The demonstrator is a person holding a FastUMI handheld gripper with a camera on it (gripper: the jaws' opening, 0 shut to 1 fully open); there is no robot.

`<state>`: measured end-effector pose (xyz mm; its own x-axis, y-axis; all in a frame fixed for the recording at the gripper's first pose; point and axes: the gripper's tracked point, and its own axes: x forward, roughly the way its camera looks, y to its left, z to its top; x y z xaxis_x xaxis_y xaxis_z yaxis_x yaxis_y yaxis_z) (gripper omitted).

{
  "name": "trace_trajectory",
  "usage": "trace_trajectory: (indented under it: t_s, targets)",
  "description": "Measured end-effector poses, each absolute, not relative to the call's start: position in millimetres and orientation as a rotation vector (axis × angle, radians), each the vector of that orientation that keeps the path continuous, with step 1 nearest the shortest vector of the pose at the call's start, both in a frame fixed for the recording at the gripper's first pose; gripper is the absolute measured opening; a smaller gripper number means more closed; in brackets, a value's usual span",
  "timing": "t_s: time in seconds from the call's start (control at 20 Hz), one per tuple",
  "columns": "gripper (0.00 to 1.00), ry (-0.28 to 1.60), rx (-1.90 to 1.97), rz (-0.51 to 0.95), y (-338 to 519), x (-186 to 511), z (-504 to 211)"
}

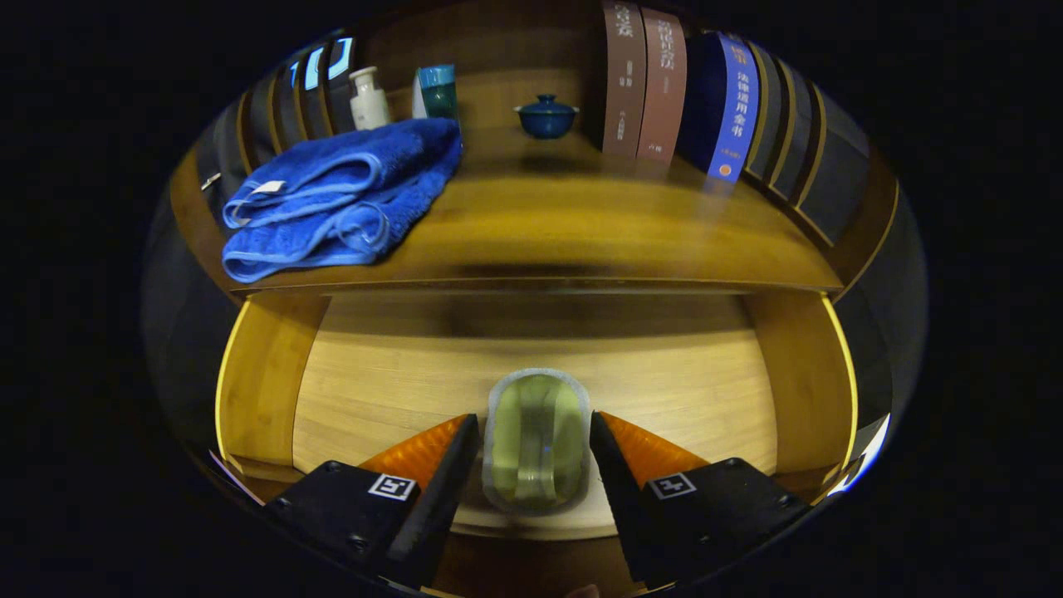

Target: Pull open the drawer, take out the items inside it, and place them on the countertop above the cabinet.

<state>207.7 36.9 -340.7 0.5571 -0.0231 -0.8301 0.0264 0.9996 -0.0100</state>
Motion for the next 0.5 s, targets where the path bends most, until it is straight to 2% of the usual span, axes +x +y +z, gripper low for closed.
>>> trace_trajectory:
  t_s: [0.15,0.25,0.35,0.5]
  targets:
    - [0.47,1.024,0.008,-0.042,33,209,-350]
    - [0.50,1.004,0.030,-0.036,33,209,-341]
    - [0.21,1.014,-0.008,-0.060,27,215,-349]
    - [0.22,1.005,-0.028,-0.055,30,214,-333]
